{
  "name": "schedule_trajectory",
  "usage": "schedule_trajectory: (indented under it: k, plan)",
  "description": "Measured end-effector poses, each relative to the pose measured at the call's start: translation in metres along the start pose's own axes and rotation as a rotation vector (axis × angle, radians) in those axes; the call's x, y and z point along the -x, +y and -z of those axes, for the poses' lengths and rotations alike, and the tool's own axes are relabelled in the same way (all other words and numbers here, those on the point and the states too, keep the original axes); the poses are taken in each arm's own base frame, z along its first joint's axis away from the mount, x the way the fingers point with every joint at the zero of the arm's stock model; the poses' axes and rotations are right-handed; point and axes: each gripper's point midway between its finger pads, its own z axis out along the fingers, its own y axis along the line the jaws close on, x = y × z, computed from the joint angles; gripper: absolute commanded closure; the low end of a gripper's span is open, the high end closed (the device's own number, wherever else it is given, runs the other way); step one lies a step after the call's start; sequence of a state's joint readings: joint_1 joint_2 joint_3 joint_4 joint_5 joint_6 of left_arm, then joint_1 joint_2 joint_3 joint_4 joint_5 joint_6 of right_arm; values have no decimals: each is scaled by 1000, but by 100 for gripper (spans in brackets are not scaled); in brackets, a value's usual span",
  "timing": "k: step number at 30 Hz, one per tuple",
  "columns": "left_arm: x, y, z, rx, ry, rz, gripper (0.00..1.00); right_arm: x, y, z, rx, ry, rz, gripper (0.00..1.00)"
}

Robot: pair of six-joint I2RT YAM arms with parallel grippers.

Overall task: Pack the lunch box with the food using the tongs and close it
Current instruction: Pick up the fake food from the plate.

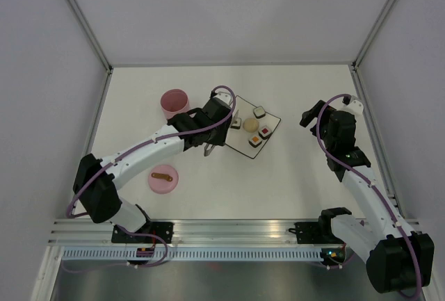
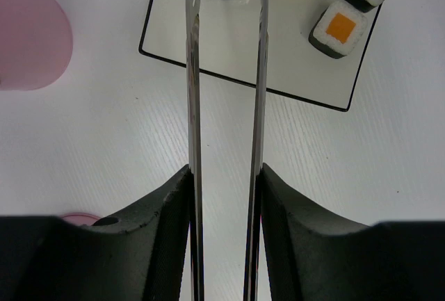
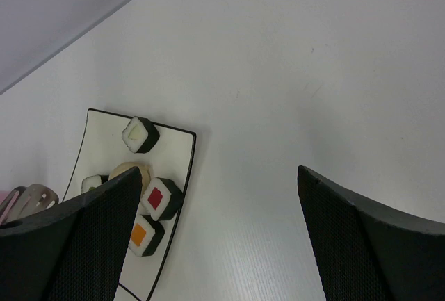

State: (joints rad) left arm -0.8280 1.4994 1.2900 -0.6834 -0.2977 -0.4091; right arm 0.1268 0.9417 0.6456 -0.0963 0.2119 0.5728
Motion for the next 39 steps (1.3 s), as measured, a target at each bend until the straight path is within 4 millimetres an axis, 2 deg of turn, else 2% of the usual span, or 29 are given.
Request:
schedule_trajectory:
  k: [11, 29, 39]
  plan:
    - [-22, -4, -43, 52, 97, -24, 49, -1, -1, 0, -2, 2, 1, 2]
    - [-2, -16, -53, 40, 66, -16, 45, -3, -3, -2, -15, 8, 4, 2]
    - [-20, -14, -73, 74, 128, -40, 47, -4, -4, -3, -19, 12, 5, 2]
